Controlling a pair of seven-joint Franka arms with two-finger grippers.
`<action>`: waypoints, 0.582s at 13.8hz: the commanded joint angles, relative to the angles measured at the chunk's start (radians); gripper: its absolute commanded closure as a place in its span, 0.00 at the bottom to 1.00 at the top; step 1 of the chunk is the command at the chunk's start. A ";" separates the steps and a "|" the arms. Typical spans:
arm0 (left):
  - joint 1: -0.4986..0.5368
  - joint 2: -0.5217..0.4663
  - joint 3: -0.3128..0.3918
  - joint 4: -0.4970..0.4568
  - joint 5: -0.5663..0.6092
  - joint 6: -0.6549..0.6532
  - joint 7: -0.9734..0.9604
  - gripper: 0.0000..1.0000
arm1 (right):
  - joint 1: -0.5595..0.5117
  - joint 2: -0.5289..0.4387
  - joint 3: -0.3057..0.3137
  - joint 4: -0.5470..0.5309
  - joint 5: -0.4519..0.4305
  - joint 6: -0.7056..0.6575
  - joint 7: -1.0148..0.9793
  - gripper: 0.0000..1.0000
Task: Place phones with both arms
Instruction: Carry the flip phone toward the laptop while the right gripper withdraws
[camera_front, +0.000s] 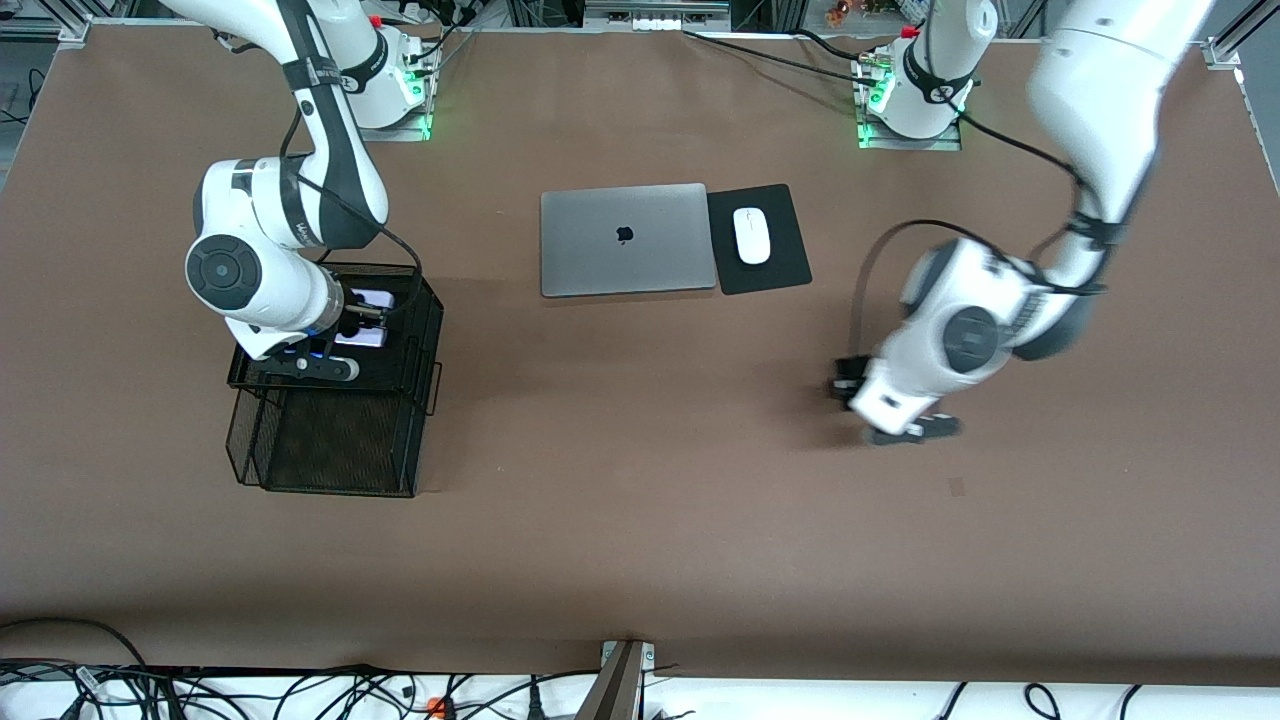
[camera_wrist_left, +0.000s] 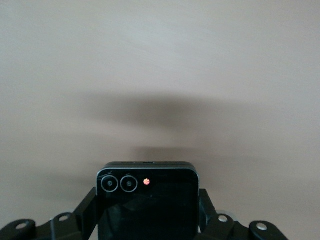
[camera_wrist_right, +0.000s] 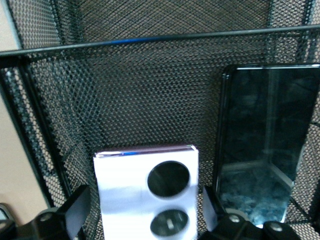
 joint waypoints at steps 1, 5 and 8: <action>-0.137 0.088 0.017 0.144 -0.010 -0.028 -0.164 1.00 | -0.001 -0.027 -0.011 -0.009 0.014 0.006 0.000 0.01; -0.262 0.130 0.022 0.212 0.006 -0.020 -0.197 1.00 | -0.001 -0.030 -0.031 0.048 0.014 -0.003 -0.013 0.00; -0.354 0.200 0.022 0.289 0.061 -0.016 -0.186 1.00 | -0.001 -0.029 -0.034 0.109 0.014 -0.026 -0.017 0.00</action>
